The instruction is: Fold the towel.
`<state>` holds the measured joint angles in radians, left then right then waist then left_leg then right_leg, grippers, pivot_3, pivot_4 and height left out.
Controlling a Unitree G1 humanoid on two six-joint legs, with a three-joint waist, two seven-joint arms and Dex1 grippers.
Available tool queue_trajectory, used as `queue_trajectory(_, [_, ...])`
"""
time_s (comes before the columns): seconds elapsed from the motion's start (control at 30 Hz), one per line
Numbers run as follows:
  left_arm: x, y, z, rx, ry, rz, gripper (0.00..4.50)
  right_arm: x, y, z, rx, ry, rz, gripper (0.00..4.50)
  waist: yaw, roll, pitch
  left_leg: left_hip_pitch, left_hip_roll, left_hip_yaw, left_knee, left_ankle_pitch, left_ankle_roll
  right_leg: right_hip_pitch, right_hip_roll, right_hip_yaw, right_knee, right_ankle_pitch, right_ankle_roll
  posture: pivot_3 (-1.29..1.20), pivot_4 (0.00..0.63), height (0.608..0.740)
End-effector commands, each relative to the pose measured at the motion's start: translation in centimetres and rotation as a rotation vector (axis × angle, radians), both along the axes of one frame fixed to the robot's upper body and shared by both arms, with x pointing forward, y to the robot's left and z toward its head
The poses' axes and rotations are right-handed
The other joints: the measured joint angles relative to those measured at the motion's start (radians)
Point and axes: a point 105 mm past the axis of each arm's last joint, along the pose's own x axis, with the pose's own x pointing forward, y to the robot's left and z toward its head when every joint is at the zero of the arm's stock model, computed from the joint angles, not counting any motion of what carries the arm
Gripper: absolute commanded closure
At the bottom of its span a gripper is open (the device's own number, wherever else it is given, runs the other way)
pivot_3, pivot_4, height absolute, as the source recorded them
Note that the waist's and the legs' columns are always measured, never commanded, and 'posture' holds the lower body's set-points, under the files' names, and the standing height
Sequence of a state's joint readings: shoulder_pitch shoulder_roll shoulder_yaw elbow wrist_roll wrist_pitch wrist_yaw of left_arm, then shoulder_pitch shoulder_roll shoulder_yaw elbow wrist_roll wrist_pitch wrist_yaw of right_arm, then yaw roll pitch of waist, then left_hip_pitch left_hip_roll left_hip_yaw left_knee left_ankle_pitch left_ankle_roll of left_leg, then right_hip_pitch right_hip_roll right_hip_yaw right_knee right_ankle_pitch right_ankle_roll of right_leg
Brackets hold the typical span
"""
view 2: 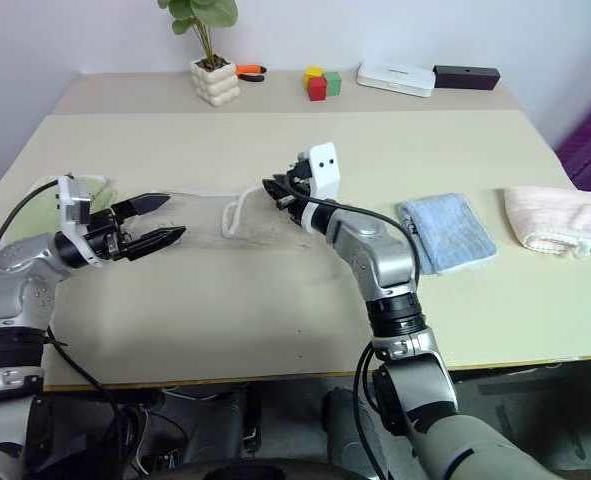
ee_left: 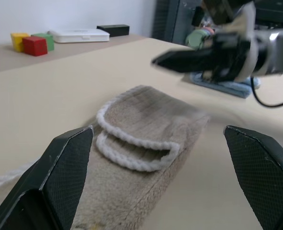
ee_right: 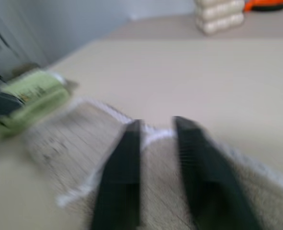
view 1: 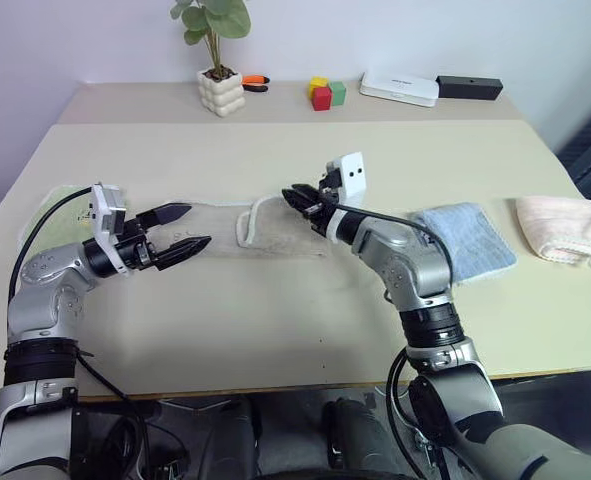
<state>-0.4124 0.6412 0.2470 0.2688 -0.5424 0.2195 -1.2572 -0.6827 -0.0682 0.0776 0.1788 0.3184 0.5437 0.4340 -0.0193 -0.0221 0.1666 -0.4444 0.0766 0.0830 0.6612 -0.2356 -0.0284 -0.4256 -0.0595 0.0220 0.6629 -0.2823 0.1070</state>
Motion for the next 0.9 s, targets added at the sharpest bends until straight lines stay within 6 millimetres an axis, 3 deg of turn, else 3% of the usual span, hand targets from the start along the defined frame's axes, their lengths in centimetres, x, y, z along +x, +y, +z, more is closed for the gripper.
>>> queue_trajectory(0.03, [-0.5, -0.6, 0.7, -0.057, -0.017, 0.001, 0.0, -0.2, 0.7, -1.4, -0.053, -0.054, 0.022, 4.44, 0.001, 0.0, 0.0, 0.0, 0.0, 0.0, 0.0, 0.0, 0.0, 0.0, 0.0, 0.0, 0.0, 0.0, 0.0, 0.0, 0.15, 0.735])
queue_trajectory(0.17, [-0.9, -1.0, 0.1, -0.063, -0.004, 0.01, 0.0, -0.3, 0.9, -4.9, -0.147, -0.055, 0.04, 4.44, 0.003, 0.0, 0.0, 0.0, 0.0, 0.0, 0.0, 0.0, 0.0, 0.0, 0.0, 0.0, 0.0, 0.0, 0.0, 0.0, 0.15, 0.735])
queue_trajectory(0.3, [-1.0, -1.1, 0.1, -0.06, -0.002, 0.017, 0.0, -0.5, 1.6, -7.1, -0.196, -0.033, 0.055, 4.44, 0.001, 0.0, 0.0, 0.001, 0.0, 0.0, 0.0, 0.0, 0.0, 0.0, 0.0, 0.0, 0.0, 0.0, 0.0, 0.0, 0.15, 0.735])
queue_trajectory(0.37, [-1.0, -0.9, 0.1, -0.062, 0.0, 0.026, 0.0, -1.0, 2.0, -8.6, -0.312, -0.065, 0.08, 4.44, 0.0, 0.0, -0.001, 0.001, 0.0, 0.0, 0.0, 0.0, 0.0, 0.001, 0.0, 0.0, 0.0, 0.0, 0.0, 0.0, 0.15, 0.735])
queue_trajectory(0.57, [-1.0, -1.0, -0.2, -0.1, 0.025, 0.035, 0.0, -1.3, 2.5, -6.3, -0.255, -0.129, 0.136, 4.44, 0.0, 0.0, -0.001, 0.002, 0.0, 0.0, 0.0, 0.0, 0.0, 0.001, 0.0, 0.0, 0.0, 0.0, 0.0, 0.0, 0.15, 0.735])
queue_trajectory(0.6, [-1.0, -1.0, -0.2, -0.11, 0.03, 0.035, 0.0, -1.3, 2.4, -6.0, -0.248, -0.128, 0.141, 3.92, 0.0, 0.0, -0.001, 0.002, 0.0, 0.0, 0.0, 0.0, 0.0, 0.001, 0.0, 0.0, 0.0, 0.0, 0.0, 0.0, 0.15, 0.735])
queue_trajectory(0.67, [-1.3, -1.5, 0.0, -0.202, 0.072, 0.038, 0.0, -1.3, 2.4, -3.7, -0.191, -0.169, 0.154, 3.2, 0.0, 0.0, -0.001, 0.002, 0.0, 0.0, 0.0, 0.0, 0.0, 0.001, 0.0, 0.0, 0.0, 0.0, 0.0, 0.0, 0.15, 0.735])
queue_trajectory(0.87, [-2.6, -3.0, 0.6, -0.468, 0.197, 0.101, 0.0, -0.7, 1.1, 0.4, -0.147, -0.25, 0.097, 0.02, 0.002, 0.0, -0.001, 0.001, 0.001, 0.0, 0.0, 0.0, 0.0, 0.001, -0.001, 0.0, 0.0, 0.0, 0.0, 0.0, 0.15, 0.735])
queue_trajectory(0.9, [-2.8, -3.0, 0.8, -0.514, 0.215, 0.122, 0.0, -0.4, 0.7, 1.0, -0.129, -0.256, 0.077, 0.02, 0.004, 0.0, -0.001, 0.001, 0.001, -0.001, 0.0, 0.0, 0.0, 0.001, -0.001, 0.0, 0.001, 0.0, 0.0, 0.0, 0.15, 0.735])
